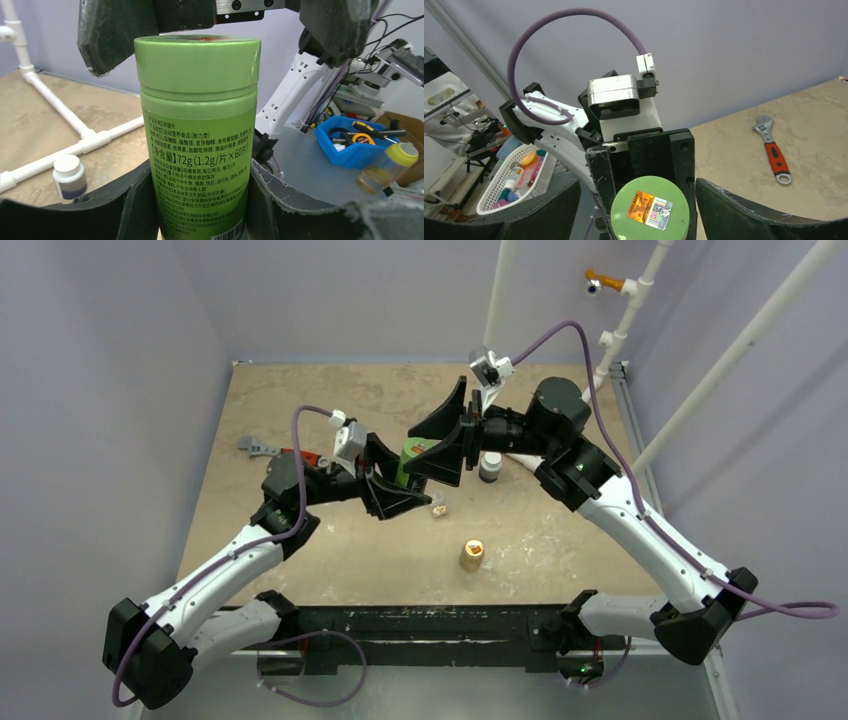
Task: Sort the pills into containers
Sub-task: Screw the lid of the pill bottle onto the pill bottle.
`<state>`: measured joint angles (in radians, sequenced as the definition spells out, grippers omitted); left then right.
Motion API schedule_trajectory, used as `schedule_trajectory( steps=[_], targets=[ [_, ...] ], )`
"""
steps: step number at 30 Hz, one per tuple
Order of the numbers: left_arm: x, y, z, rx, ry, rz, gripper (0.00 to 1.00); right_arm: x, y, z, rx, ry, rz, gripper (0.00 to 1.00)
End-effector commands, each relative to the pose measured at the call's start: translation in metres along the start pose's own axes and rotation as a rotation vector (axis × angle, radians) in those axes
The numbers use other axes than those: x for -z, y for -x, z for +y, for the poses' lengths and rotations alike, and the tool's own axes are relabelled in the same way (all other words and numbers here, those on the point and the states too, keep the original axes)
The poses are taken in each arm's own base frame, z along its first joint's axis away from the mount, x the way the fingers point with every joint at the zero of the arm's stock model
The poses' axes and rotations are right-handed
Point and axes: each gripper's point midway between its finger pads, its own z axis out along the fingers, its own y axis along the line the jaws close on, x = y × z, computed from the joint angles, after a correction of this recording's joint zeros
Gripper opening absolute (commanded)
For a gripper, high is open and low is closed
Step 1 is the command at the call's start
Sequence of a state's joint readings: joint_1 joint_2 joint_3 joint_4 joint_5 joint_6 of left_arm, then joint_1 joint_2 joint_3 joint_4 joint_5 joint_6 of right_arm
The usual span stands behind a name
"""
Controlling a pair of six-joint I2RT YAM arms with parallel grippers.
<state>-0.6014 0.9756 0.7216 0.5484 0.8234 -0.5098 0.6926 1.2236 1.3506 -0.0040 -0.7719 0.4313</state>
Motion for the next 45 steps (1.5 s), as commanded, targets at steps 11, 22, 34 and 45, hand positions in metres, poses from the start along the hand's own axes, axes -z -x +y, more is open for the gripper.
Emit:
schedule_trajectory(
  steps=[11, 22, 34, 45],
  targets=[
    [-0.005, 0.028, -0.016, -0.013, -0.110, -0.074, 0.00, 0.002, 0.005, 0.013, 0.006, 0.058, -0.013, 0.70],
    [-0.008, 0.030, -0.004, -0.007, -0.047, -0.073, 0.00, 0.001, 0.004, -0.007, -0.036, -0.052, -0.006, 0.27],
    [0.014, 0.035, 0.063, -0.113, 0.412, -0.025, 0.00, 0.016, -0.001, -0.067, -0.130, -0.477, 0.007, 0.07],
    [0.014, 0.040, 0.085, -0.311, 0.665, 0.020, 0.00, -0.002, -0.020, -0.086, -0.218, -0.731, 0.051, 0.02]
  ],
)
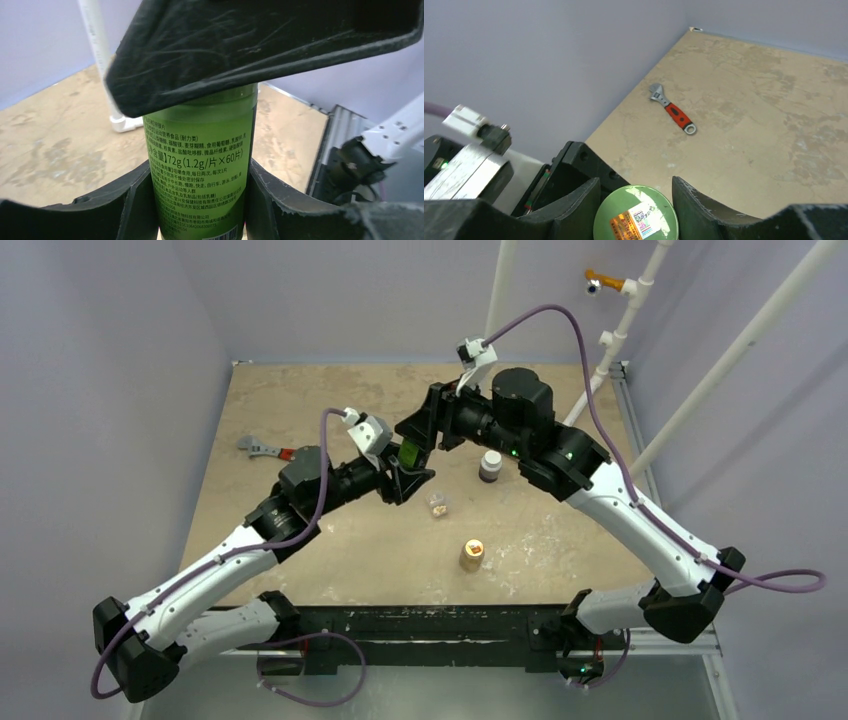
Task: Sort the pills into containers
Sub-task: Screw the lid of the pill bottle onto the pill bottle.
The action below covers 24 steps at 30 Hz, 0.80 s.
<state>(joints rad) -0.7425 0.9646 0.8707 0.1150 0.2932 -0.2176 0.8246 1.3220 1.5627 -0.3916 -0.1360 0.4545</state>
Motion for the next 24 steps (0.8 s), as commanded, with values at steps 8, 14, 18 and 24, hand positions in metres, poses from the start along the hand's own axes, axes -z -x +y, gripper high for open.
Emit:
schedule_trajectory(
  steps=[8, 14, 18, 24],
  targets=[
    [0.008, 0.025, 0.032, -0.186, 0.206, -0.110, 0.00, 0.001, -0.009, -0.017, -0.053, -0.113, 0.078, 0.64],
    [0.008, 0.015, 0.027, -0.197, 0.163, -0.116, 0.00, 0.005, -0.015, -0.012, -0.038, -0.035, 0.124, 0.73],
    [0.005, 0.012, 0.024, -0.188, 0.145, -0.123, 0.00, 0.005, -0.017, -0.010, -0.043, -0.022, 0.134, 0.60],
    [0.001, 0.011, 0.020, -0.181, 0.116, -0.125, 0.00, -0.001, -0.031, -0.017, -0.033, -0.038, 0.191, 0.63]
  ],
)
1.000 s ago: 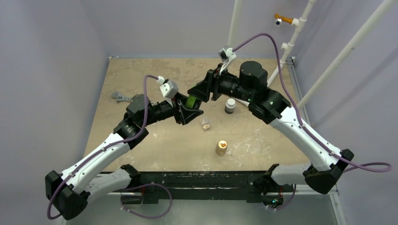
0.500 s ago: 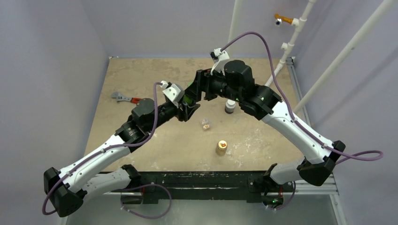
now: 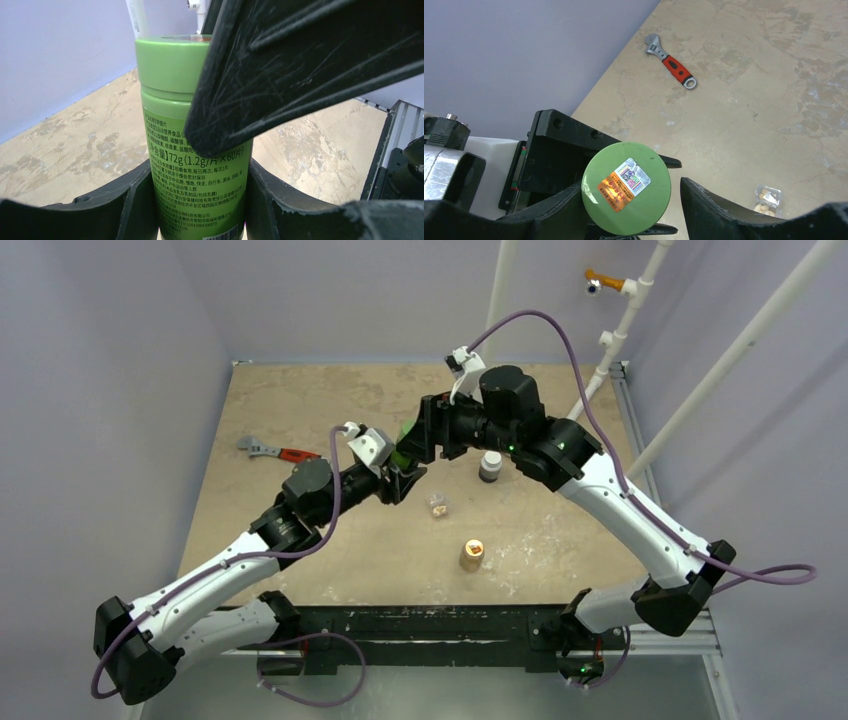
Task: Sort the pills into containers
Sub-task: Screw the lid of the pill bottle onto the pill bottle, then place the pill bottle at the center of the board.
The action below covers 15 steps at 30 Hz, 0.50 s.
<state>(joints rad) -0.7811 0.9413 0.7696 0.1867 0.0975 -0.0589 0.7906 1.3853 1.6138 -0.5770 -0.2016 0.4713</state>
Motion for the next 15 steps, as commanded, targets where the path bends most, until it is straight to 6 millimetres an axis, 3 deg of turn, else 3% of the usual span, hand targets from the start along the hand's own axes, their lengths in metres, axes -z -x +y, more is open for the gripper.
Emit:
schedule_trajectory(
  steps=[1, 5, 9, 10, 13, 15],
  targets=[
    [-0.002, 0.033, -0.006, -0.012, -0.037, -0.126, 0.00, 0.003, 0.004, 0.004, 0.026, 0.020, 0.006, 0.62],
    [-0.004, 0.030, -0.011, -0.002, -0.063, -0.120, 0.00, 0.000, 0.001, 0.000, 0.034, 0.008, 0.014, 0.54],
    [-0.006, 0.023, -0.012, 0.029, -0.067, -0.094, 0.00, -0.003, 0.007, -0.014, 0.038, -0.068, -0.023, 0.23],
    [-0.006, 0.020, -0.010, 0.044, -0.053, -0.083, 0.13, -0.004, 0.009, -0.022, 0.039, -0.107, -0.040, 0.16],
    [-0.003, 0.009, 0.005, 0.122, 0.045, -0.053, 0.71, -0.009, 0.013, -0.042, 0.036, -0.177, -0.096, 0.08],
    [0.002, 0.000, 0.013, 0.175, 0.100, -0.017, 0.87, -0.011, 0.017, -0.056, 0.030, -0.214, -0.148, 0.05]
  ],
)
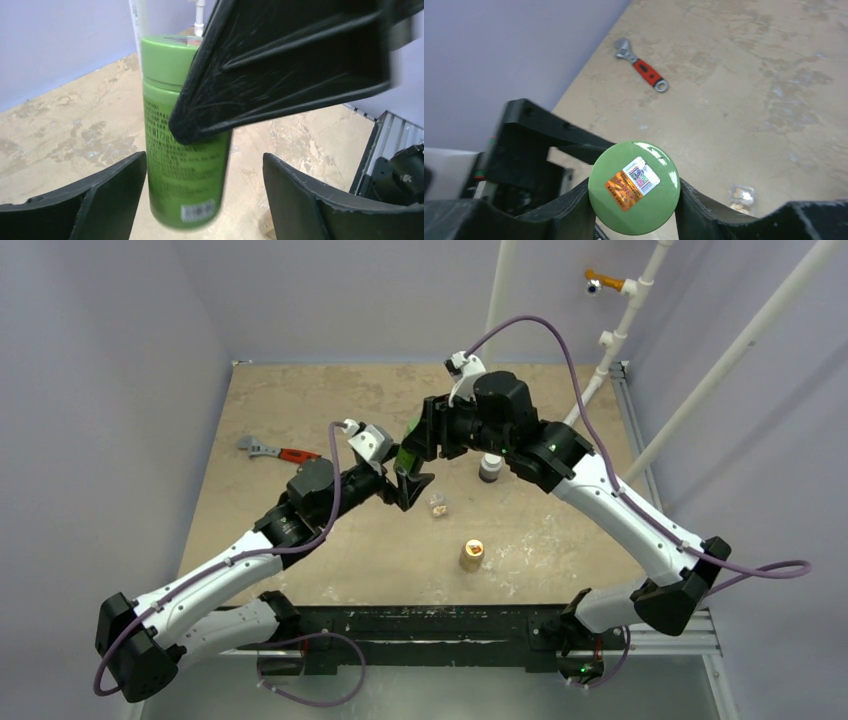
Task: Sort the pills into containers
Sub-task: Place the pill bottle at the center of the board.
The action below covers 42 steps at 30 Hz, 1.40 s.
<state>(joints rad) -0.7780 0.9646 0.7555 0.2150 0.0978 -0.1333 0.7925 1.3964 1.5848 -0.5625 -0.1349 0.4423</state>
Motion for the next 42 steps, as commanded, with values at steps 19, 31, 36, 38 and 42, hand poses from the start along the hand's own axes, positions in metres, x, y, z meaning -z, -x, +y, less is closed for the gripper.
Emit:
schedule_trajectory(
  steps=[19, 31, 36, 38, 42],
  targets=[
    [0.073, -0.078, 0.051, 0.475, 0.411, 0.276, 1.00, -0.114, -0.011, -0.175, 0.055, -0.480, -0.357, 0.01],
    [0.076, -0.091, 0.043, 0.534, 0.355, 0.321, 1.00, -0.156, -0.050, -0.215, 0.105, -0.564, -0.306, 0.04],
    [0.073, -0.091, 0.045, 0.535, 0.349, 0.329, 1.00, -0.164, -0.062, -0.222, 0.111, -0.575, -0.278, 0.10],
    [0.072, -0.091, 0.046, 0.535, 0.348, 0.335, 1.00, -0.166, -0.066, -0.225, 0.117, -0.578, -0.267, 0.11],
    [0.069, -0.092, 0.047, 0.534, 0.343, 0.344, 1.00, -0.169, -0.072, -0.228, 0.130, -0.581, -0.246, 0.27]
  ],
)
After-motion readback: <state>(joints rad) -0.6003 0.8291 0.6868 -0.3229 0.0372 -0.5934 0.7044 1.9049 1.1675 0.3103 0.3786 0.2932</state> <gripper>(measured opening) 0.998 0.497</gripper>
